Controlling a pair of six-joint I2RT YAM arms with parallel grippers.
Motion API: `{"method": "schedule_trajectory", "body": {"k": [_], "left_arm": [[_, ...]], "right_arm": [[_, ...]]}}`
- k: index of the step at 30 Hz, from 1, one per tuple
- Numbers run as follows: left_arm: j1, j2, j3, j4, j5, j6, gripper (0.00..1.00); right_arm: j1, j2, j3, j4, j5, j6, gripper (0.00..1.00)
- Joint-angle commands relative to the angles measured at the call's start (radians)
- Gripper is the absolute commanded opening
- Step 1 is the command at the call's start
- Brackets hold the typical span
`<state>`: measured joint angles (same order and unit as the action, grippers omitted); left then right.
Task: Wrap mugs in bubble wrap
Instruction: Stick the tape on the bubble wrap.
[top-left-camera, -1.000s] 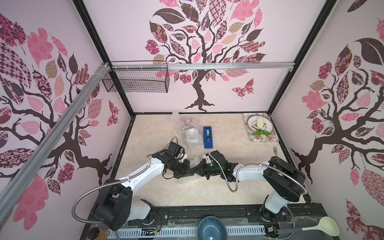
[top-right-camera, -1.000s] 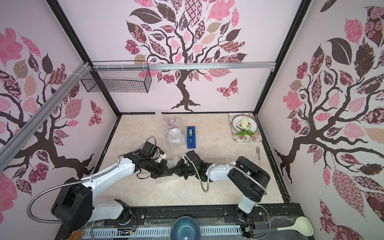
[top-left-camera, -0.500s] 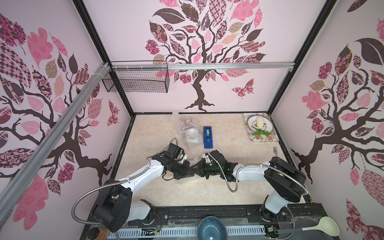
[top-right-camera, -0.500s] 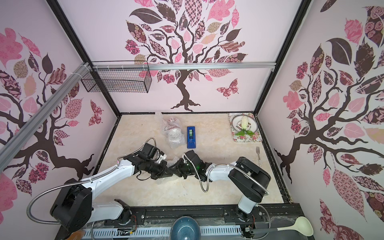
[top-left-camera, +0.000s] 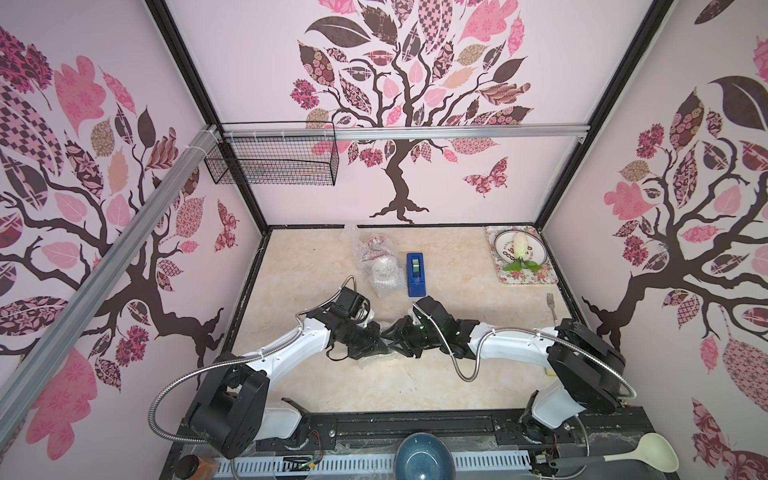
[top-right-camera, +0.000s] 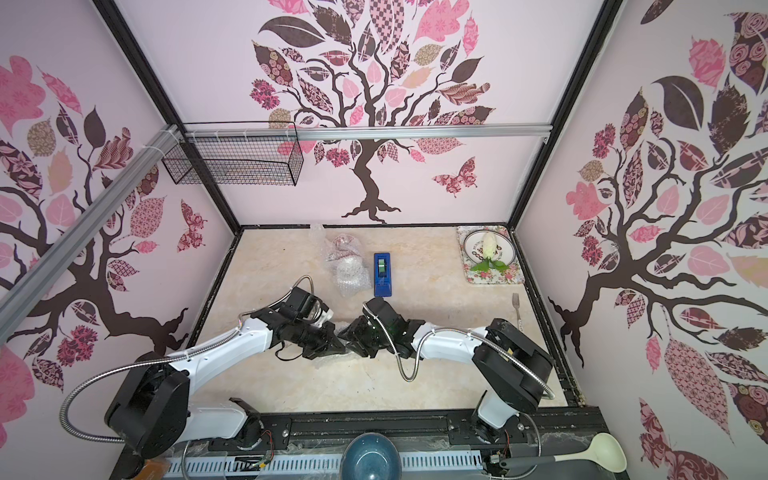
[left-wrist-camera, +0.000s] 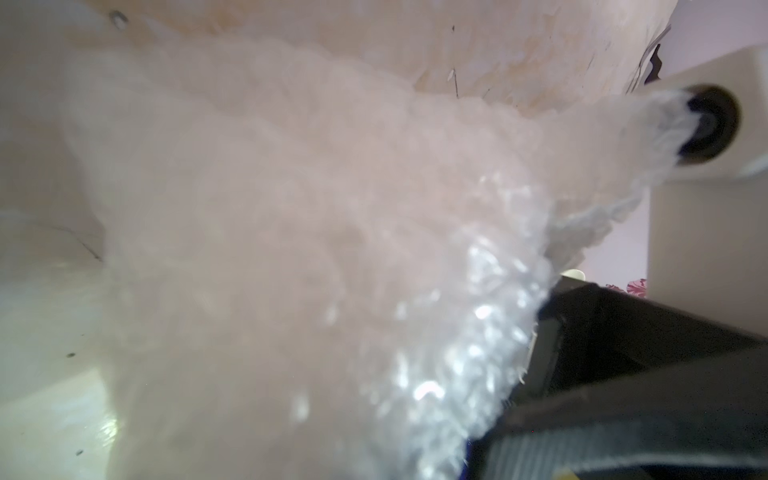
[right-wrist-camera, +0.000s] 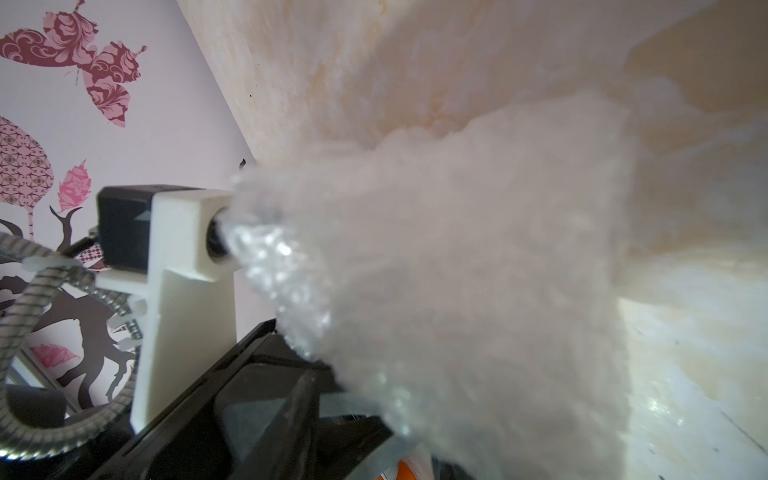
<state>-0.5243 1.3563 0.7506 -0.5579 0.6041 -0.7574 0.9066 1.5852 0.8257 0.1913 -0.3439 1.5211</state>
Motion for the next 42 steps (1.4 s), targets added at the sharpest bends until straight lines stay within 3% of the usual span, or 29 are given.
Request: {"method": "schedule_trajectory", "body": {"k": [1, 7, 22, 33, 42], "left_arm": [[0.004, 0.019, -0.027, -0.044, -0.083, 0.016, 0.0], [0.003, 0.019, -0.013, -0.042, -0.079, 0.017, 0.0], [0.003, 0.011, 0.031, 0.008, -0.05, -0.015, 0.0], [0.004, 0.017, 0.044, 0.002, -0.062, -0.011, 0.0], [0.004, 0.016, 0.061, 0.0, -0.069, -0.008, 0.0]], "right_arm": [[-0.032, -0.024, 0.021, -0.188, 0.088, 0.073, 0.47], [-0.047, -0.019, 0.083, -0.256, 0.067, 0.034, 0.53], [-0.025, -0.025, 0.09, -0.234, 0.018, 0.091, 0.66], [-0.021, -0.069, 0.118, -0.286, 0.029, 0.114, 0.84], [-0.015, -0.09, 0.09, -0.273, 0.012, 0.15, 0.88]]}}
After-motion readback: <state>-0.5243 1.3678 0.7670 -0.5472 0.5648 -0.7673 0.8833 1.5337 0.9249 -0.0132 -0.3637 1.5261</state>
